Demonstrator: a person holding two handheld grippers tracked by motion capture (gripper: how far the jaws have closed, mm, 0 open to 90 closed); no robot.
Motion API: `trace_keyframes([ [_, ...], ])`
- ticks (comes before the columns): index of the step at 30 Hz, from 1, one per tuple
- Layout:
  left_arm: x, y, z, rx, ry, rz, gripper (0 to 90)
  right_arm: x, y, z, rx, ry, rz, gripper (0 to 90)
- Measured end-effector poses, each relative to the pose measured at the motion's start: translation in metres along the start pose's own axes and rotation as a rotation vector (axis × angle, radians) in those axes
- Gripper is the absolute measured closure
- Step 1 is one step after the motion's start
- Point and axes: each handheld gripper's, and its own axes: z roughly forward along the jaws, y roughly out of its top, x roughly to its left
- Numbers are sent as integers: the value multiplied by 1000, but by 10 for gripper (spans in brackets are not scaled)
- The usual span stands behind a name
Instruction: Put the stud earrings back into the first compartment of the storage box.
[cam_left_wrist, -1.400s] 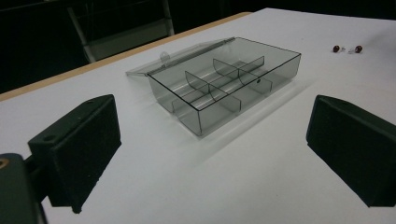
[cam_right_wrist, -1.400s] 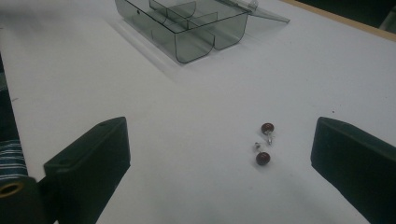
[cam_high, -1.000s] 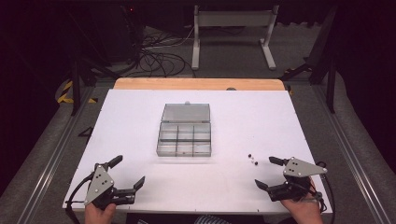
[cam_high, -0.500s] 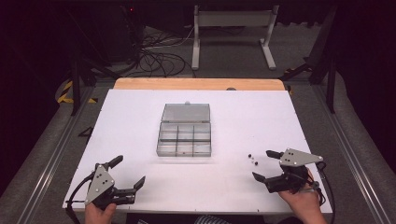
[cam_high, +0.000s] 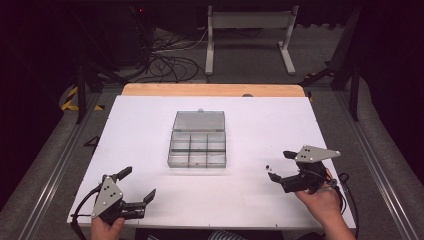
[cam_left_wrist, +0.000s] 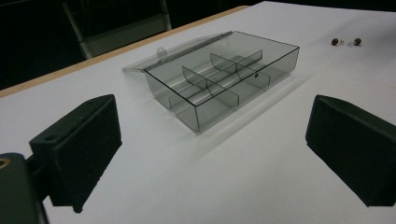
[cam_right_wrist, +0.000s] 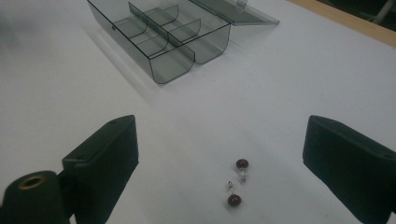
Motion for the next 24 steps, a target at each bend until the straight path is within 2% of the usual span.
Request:
trace_keyframes([
  [14, -1, 0, 1, 11, -12, 2, 39, -13, 14, 13, 22, -12, 17, 114],
  [24, 0, 0, 1, 15, -13, 9, 39, -19, 15, 18, 40, -24, 35, 138],
])
